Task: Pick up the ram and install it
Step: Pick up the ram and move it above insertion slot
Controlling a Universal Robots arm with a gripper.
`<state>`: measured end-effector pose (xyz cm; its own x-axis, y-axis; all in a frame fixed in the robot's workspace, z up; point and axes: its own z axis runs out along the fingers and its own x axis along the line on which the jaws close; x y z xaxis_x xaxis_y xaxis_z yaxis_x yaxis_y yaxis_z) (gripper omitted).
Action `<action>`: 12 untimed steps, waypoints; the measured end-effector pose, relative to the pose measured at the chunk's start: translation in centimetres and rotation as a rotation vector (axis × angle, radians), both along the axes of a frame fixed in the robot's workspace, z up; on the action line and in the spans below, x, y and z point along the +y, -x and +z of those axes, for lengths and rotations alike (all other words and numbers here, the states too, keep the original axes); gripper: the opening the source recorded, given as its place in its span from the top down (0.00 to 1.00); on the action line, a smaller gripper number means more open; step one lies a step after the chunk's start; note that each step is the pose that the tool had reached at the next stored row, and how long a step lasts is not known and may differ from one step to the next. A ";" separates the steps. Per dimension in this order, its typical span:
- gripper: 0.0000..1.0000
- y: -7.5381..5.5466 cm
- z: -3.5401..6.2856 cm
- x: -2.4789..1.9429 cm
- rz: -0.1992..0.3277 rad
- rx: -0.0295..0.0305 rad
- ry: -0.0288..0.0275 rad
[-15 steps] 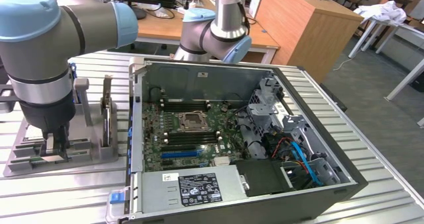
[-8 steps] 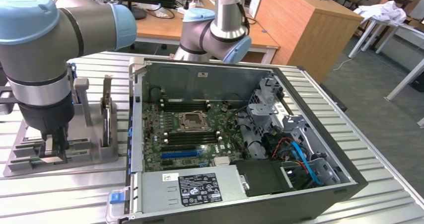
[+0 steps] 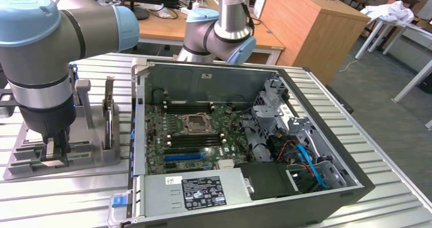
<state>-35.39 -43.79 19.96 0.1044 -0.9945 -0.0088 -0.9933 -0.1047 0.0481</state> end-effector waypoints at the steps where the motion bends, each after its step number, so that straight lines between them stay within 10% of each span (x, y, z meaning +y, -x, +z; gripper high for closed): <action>1: 0.66 0.0 0.00 0.00 0.000 0.0000 -0.0001; 12: 0.88 0.0 0.00 0.00 0.000 -0.0001 -0.0009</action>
<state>-35.39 -43.78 19.95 0.1043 -0.9945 -0.0096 -0.9934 -0.1047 0.0479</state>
